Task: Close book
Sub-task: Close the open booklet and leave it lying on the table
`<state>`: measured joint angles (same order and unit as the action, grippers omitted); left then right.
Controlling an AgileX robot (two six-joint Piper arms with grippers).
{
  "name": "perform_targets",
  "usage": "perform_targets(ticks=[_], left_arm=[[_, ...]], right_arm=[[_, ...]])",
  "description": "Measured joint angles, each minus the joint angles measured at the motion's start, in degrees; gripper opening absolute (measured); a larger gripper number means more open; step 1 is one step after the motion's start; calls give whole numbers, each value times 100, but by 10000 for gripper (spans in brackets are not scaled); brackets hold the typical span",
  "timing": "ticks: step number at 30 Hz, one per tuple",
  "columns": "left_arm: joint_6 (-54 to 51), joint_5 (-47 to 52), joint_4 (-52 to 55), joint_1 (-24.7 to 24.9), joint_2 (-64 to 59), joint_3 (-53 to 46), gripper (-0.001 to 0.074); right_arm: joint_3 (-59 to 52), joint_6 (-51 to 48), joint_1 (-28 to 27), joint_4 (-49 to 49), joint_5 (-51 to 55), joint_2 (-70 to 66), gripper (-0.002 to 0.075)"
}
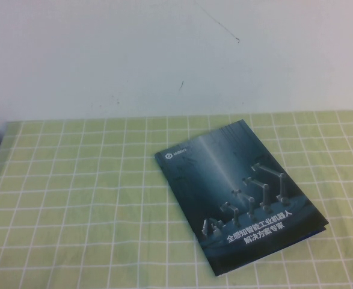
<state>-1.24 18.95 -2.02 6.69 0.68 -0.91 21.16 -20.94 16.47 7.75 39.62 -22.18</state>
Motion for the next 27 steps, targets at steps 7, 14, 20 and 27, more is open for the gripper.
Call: perform_targets(ticks=[7, 14, 20, 27], left_arm=[[-13, 0, 0, 0, 0, 0, -4], [-13, 0, 0, 0, 0, 0, -4], [-13, 0, 0, 0, 0, 0, -4], [-13, 0, 0, 0, 12, 0, -4]], right_arm=[[-361, 0, -23, -93, -492, 436, -3], [-1676, 250, -354, -228, -2464, 1351, -3], [-2269, 781, -969, -233, -2948, 1811, -3], [-2269, 1092, -1445, -775, -2169, 2174, -3]])
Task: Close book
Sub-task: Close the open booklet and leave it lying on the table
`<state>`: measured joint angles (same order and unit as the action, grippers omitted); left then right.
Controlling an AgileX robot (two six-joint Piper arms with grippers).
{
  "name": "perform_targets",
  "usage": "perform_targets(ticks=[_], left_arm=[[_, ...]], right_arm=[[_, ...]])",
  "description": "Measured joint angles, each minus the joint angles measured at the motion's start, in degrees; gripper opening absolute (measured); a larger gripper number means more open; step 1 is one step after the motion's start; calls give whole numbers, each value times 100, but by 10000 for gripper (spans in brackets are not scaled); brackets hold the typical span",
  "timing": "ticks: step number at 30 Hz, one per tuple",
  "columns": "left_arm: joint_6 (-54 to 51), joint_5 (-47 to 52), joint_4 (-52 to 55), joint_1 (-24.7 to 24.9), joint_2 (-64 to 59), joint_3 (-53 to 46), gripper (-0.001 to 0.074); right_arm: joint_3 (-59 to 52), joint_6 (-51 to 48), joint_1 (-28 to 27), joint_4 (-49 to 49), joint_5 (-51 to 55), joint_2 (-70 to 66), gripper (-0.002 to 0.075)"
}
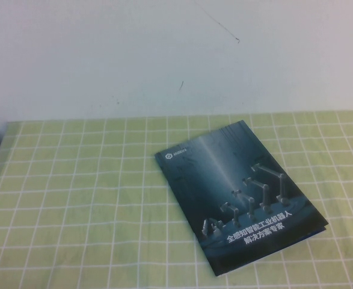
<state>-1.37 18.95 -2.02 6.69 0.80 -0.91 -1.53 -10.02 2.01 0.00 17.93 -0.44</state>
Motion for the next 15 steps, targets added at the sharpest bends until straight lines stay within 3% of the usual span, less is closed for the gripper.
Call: perform_targets(ticks=[15], left_arm=[[-14, 0, 0, 0, 0, 0, -4]], right_arm=[[10, 701, -175, -436, 86, 106, -3]])
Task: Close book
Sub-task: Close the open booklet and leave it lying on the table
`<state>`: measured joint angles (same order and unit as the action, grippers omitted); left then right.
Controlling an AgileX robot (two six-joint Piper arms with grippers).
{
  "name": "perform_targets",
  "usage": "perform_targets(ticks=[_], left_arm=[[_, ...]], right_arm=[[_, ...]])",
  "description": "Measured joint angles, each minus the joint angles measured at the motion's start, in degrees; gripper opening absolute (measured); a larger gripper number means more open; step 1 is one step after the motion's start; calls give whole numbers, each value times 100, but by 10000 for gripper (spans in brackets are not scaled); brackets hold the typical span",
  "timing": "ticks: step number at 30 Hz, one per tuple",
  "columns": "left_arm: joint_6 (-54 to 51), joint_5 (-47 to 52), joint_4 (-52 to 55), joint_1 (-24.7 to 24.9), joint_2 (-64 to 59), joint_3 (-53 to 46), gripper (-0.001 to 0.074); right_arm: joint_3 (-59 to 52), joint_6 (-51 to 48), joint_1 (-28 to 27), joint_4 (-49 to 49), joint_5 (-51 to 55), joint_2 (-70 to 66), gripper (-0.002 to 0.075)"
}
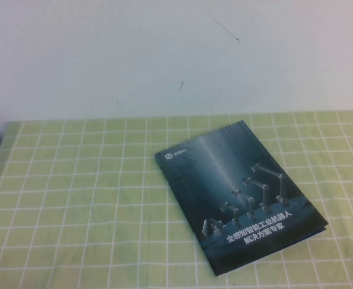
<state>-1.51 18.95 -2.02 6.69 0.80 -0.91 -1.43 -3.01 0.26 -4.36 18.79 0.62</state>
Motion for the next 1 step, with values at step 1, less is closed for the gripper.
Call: perform_targets(ticks=[1], left_arm=[[0, 0, 0, 0, 0, 0, -4]], right_arm=[[0, 63, -39, -3, 2, 0, -3]])
